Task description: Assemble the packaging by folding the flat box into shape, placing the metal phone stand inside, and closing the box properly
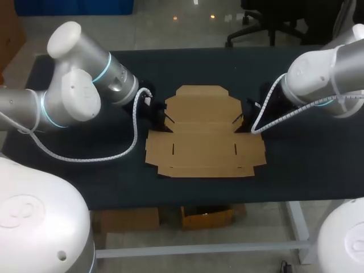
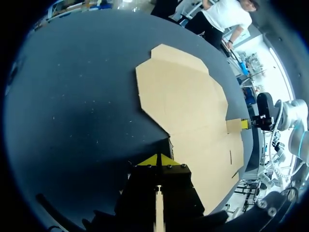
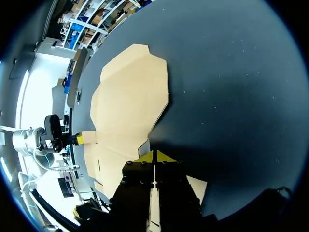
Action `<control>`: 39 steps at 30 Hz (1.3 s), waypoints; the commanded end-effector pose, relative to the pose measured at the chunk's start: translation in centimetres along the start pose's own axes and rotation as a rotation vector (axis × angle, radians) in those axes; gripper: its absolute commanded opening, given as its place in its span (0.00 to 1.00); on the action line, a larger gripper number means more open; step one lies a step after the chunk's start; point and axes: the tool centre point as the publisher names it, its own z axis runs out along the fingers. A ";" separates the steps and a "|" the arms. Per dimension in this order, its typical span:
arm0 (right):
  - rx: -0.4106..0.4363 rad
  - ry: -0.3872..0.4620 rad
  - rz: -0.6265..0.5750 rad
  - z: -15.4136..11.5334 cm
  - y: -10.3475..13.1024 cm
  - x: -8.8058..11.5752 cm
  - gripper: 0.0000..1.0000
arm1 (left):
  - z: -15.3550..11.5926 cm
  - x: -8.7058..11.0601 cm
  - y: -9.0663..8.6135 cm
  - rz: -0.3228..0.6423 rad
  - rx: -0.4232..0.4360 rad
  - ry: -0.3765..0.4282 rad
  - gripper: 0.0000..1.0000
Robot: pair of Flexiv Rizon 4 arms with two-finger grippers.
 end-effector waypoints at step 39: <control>0.036 -0.053 -0.052 1.7 0.8 2.4 0.00 | 0.6 2.3 -0.6 0.152 0.014 -0.034 0.00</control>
